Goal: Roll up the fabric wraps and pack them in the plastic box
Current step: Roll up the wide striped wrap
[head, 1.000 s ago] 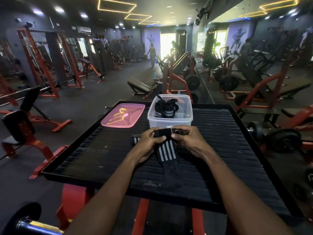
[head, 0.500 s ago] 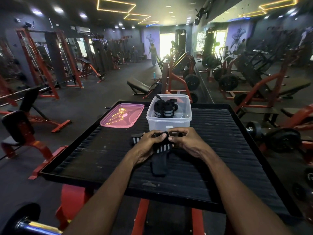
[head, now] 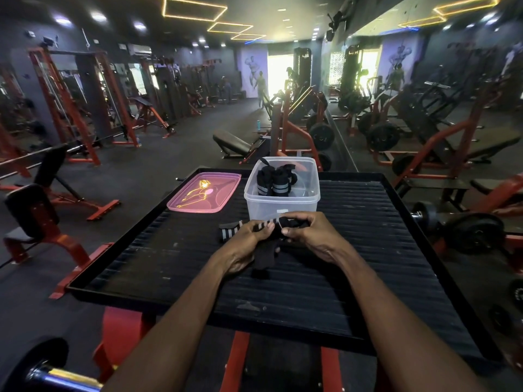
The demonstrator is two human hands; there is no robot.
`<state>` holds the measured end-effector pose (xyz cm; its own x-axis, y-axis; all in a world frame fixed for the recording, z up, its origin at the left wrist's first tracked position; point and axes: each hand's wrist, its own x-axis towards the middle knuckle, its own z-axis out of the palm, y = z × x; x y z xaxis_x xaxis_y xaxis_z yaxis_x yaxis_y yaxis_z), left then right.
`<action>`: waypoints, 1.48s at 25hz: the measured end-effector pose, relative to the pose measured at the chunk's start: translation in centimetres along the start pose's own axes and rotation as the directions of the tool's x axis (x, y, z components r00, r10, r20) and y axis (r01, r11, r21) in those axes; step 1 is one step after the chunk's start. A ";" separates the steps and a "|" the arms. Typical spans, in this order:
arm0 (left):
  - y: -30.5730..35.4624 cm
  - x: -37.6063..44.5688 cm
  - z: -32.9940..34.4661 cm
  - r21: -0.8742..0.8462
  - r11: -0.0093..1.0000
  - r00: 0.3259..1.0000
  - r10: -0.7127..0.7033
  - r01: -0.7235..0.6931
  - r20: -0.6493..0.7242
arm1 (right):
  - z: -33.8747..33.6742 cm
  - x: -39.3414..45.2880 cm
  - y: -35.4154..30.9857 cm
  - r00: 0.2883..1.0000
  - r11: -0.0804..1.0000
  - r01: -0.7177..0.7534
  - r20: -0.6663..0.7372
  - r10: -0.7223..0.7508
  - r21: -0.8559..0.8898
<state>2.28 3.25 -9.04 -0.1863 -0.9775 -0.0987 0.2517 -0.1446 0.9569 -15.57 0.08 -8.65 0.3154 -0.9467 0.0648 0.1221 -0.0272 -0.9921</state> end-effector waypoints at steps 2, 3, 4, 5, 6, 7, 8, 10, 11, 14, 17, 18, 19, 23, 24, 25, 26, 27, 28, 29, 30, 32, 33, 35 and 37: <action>0.0 0.1 -0.1 0.029 0.999 1.000 -0.018 0.018 -0.013 | 0.0 -0.1 -0.2 1.000 1.000 0.018 0.016 -0.017 -0.022; 0.0 0.3 -0.3 0.053 0.998 0.999 -0.012 0.014 -0.043 | 0.0 -0.1 -0.3 0.999 0.999 0.022 0.030 -0.021 -0.023; 0.0 0.4 -0.4 0.078 0.997 0.997 0.008 -0.002 -0.071 | 0.0 -0.1 -0.4 0.999 1.000 0.015 0.044 -0.014 -0.008; -0.1 0.6 -0.6 0.096 0.995 0.995 0.037 -0.028 -0.095 | 0.0 -0.1 -0.5 0.998 1.000 -0.010 0.055 0.008 0.023; -0.1 0.6 -0.7 0.116 0.991 0.991 0.072 -0.059 -0.110 | 0.1 -0.1 -0.7 0.997 0.997 -0.047 0.067 0.043 0.064; -0.2 0.7 -0.8 0.142 0.985 0.986 0.112 -0.094 -0.124 | 0.2 -0.1 -0.7 0.994 0.992 -0.087 0.076 0.080 0.093; -0.3 0.7 -0.8 0.170 0.977 0.980 0.152 -0.129 -0.130 | 0.4 -0.2 -0.7 0.990 0.987 -0.121 0.079 0.113 0.107; -0.2 0.5 -0.8 0.204 0.961 0.969 0.216 -0.188 -0.122 | 0.6 -0.2 -0.6 0.989 0.986 -0.141 0.065 0.136 0.090; -0.1 0.5 -0.8 0.194 0.960 0.968 0.224 -0.200 -0.114 | 0.5 -0.2 -0.5 0.992 0.989 -0.122 0.049 0.118 0.087; 0.3 0.3 -0.7 0.025 0.990 0.986 0.144 -0.142 -0.084 | 0.4 -0.4 -0.7 0.998 0.992 -0.062 0.007 0.062 0.107; 0.0 0.4 -0.6 0.023 0.995 0.991 0.101 -0.099 -0.083 | 0.3 -0.4 -0.6 0.999 0.999 -0.029 -0.023 0.030 0.044; -0.2 0.5 -0.6 0.066 0.990 0.987 0.128 -0.122 -0.098 | 0.4 -0.3 -0.5 1.000 1.000 -0.016 -0.021 0.016 0.015; -0.3 0.5 -0.7 0.112 0.983 0.981 0.157 -0.144 -0.113 | 0.5 -0.3 -0.5 1.000 1.000 -0.012 -0.013 0.012 -0.003; -0.2 0.5 -0.9 0.227 0.953 0.966 0.229 -0.198 -0.120 | 0.6 -0.3 -0.6 0.993 0.991 -0.116 0.022 0.115 0.065; -0.2 0.5 -0.9 0.259 0.944 0.965 0.239 -0.206 -0.106 | 0.6 -0.3 -0.6 0.991 0.989 -0.135 0.029 0.133 0.065; -0.3 0.5 -0.8 0.275 0.938 0.965 0.244 -0.211 -0.094 | 0.6 -0.3 -0.4 0.991 0.990 -0.133 0.031 0.132 0.044; -0.3 0.4 -0.8 0.274 0.938 0.967 0.242 -0.211 -0.084 | 0.5 -0.2 -0.2 0.993 0.993 -0.116 0.027 0.116 0.015; -0.2 0.5 -0.8 0.251 0.947 0.971 0.226 -0.200 -0.080 | 0.5 -0.1 -0.1 0.996 0.996 -0.090 0.011 0.090 -0.013; -0.1 0.4 -0.8 0.201 0.964 0.978 0.195 -0.176 -0.079 | 0.4 -0.1 -0.1 0.998 0.998 -0.055 -0.009 0.055 -0.043; 0.0 0.4 -0.6 0.138 0.980 0.985 0.155 -0.143 -0.078 | 0.4 -0.1 0.0 1.000 0.997 -0.012 -0.022 0.011 -0.074; 0.1 0.4 -0.6 0.105 0.988 0.990 0.118 -0.110 -0.074 | 0.3 -0.1 -0.1 0.999 0.994 0.029 -0.029 -0.032 -0.108; -0.1 0.6 -0.8 0.162 0.982 0.988 0.111 -0.094 -0.103 | 0.5 -0.2 -0.2 0.996 0.983 0.085 -0.024 -0.089 -0.161; -0.3 0.7 -0.9 0.206 0.971 0.982 0.147 -0.120 -0.121 | 0.5 -0.2 -0.2 0.995 0.982 0.095 -0.021 -0.100 -0.164; -0.4 0.7 -1.0 0.255 0.948 0.961 0.232 -0.189 -0.153 | 0.8 -0.1 -0.2 0.997 0.991 0.072 -0.025 -0.076 -0.115; -0.2 0.6 -1.1 0.261 0.938 0.945 0.279 -0.231 -0.168 | 1.1 0.1 0.0 1.000 1.000 -0.003 -0.003 0.003 0.007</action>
<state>3.19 2.50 -9.56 0.0537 -0.9903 0.1280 0.0316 0.1299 0.9910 -14.50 0.36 -8.53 0.3130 -0.9477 0.0617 0.1278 -0.0224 -0.9916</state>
